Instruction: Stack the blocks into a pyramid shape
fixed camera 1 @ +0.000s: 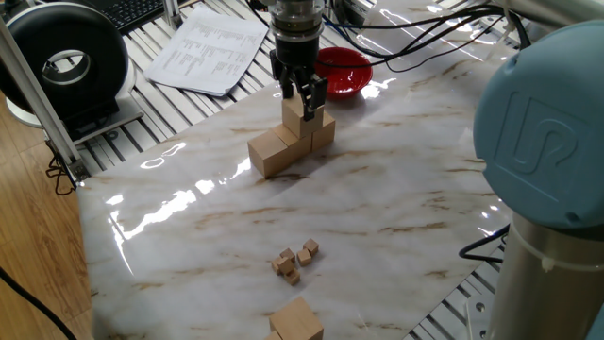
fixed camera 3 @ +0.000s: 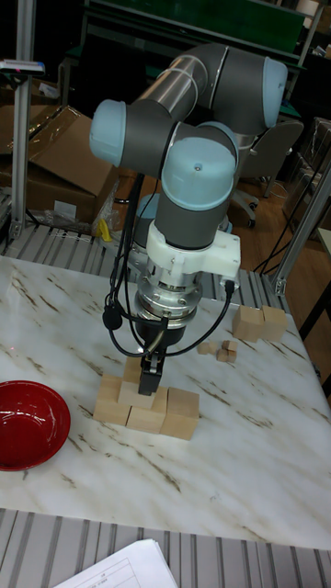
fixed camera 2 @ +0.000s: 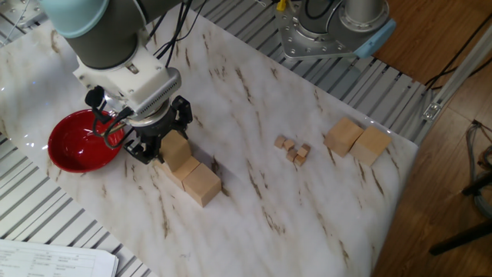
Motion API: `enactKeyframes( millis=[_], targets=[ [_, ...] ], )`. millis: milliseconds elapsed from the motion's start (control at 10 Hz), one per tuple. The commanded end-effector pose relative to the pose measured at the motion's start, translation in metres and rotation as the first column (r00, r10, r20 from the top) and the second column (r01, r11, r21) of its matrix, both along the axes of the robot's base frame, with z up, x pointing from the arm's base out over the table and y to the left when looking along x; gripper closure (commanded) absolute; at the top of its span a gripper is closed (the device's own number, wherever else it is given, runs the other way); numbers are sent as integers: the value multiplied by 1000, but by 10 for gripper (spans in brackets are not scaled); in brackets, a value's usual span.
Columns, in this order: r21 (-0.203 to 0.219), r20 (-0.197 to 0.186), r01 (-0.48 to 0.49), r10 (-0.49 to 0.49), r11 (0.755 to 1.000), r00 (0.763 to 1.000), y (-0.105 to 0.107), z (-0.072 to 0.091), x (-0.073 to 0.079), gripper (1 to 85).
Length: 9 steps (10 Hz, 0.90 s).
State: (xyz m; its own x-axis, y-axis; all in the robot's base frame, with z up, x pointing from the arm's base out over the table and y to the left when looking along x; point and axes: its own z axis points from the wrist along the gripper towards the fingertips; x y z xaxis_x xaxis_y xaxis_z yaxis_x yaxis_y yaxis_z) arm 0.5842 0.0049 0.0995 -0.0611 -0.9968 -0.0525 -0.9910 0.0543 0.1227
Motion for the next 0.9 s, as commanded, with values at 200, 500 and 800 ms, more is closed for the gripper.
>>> enactKeyframes(
  millis=[200,500,800],
  targets=[
    [26,-7,2,-1,1000,1000,1,1,-3,843],
    [25,4,-5,5,1000,1000,-1,1,-1,827],
    [28,9,-8,8,1000,1000,0,1,0,797]
  ],
)
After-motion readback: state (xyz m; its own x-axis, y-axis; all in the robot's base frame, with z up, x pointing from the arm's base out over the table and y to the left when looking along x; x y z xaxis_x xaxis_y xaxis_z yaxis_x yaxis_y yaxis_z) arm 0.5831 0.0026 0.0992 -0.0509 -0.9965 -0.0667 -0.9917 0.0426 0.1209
